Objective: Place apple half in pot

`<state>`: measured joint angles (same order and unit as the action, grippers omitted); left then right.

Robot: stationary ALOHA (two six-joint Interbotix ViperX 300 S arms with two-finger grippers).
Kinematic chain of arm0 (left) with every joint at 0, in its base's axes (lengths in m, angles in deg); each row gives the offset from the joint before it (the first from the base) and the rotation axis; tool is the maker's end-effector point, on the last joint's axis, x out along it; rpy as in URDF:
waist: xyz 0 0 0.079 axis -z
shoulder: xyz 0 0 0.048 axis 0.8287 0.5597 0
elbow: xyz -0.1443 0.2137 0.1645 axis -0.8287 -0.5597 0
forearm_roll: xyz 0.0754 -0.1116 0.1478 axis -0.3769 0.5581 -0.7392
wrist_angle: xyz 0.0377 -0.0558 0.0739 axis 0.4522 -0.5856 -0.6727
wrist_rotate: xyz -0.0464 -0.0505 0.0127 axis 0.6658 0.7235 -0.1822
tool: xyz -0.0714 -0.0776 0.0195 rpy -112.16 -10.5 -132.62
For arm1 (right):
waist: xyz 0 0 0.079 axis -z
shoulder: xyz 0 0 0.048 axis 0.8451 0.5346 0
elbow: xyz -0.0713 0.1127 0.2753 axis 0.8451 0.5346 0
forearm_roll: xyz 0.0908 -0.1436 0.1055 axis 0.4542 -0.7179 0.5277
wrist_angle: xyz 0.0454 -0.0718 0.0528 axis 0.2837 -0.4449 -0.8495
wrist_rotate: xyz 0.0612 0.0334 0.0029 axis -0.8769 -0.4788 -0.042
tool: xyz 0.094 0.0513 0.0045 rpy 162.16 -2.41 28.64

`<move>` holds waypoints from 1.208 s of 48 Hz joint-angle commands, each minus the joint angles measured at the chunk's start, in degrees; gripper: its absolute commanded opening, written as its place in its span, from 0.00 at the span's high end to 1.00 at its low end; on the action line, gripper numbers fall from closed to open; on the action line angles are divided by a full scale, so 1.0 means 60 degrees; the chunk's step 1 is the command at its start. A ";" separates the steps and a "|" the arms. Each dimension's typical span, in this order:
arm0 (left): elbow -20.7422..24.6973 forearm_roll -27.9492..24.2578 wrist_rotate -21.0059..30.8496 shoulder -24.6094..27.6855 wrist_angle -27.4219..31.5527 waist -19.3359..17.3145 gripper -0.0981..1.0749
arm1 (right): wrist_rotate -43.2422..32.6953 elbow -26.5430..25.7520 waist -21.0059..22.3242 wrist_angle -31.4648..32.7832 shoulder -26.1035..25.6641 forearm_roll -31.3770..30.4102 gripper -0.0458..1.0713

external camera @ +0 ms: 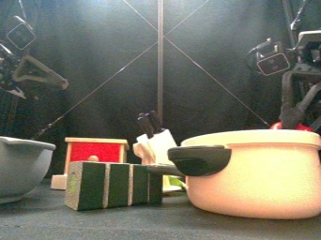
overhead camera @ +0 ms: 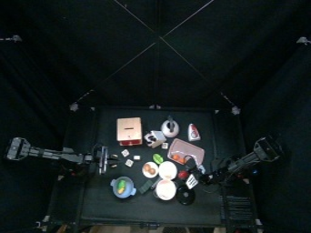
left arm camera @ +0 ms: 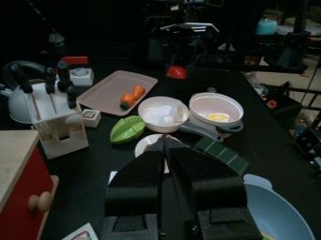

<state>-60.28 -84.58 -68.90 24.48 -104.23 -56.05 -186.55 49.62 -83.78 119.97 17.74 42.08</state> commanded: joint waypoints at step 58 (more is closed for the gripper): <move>0.0161 0.0015 -0.0015 0.0015 -0.0059 -0.0161 0.49 | 1.0737 -0.2314 0.1084 -0.2021 0.1406 0.0132 0.32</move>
<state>-60.72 -84.58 -68.90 24.48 -104.23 -56.93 -122.22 36.78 -76.75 108.63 26.62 43.75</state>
